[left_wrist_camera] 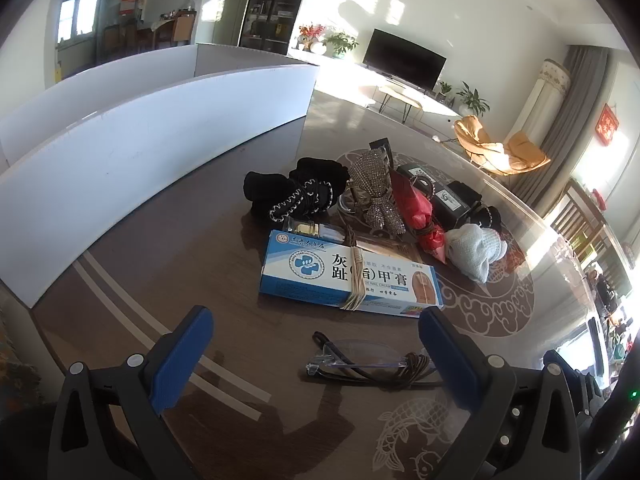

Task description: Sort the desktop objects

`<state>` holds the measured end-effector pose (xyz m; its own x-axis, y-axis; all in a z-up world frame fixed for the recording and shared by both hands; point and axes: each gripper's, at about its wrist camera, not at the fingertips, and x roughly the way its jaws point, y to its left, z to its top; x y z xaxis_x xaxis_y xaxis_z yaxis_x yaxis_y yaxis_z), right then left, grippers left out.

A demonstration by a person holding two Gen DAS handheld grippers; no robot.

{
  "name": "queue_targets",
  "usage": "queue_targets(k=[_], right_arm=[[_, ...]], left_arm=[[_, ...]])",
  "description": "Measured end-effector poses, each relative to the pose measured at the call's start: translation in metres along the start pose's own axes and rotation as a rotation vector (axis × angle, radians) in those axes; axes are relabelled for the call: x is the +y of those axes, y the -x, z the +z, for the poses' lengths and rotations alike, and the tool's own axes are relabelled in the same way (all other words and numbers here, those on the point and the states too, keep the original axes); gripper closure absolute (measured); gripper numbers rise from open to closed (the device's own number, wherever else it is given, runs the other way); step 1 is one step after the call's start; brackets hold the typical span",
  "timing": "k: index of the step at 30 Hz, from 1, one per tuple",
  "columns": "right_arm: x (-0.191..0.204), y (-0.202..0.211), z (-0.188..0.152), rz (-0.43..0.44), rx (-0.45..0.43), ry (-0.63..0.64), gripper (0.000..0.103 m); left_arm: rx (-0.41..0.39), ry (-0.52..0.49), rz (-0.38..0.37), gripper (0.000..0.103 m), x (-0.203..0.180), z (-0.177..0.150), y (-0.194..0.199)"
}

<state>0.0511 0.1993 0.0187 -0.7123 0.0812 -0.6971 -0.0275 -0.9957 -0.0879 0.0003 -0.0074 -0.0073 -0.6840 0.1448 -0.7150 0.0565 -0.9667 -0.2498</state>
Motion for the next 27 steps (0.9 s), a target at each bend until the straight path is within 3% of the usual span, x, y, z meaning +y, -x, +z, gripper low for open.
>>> queue_targets(k=[27], right_arm=[[-0.0012, -0.0002, -0.0004, 0.005, -0.001, -0.008, 0.0]], left_arm=[[0.006, 0.005, 0.0, 0.0, 0.0011, -0.0019, -0.001]])
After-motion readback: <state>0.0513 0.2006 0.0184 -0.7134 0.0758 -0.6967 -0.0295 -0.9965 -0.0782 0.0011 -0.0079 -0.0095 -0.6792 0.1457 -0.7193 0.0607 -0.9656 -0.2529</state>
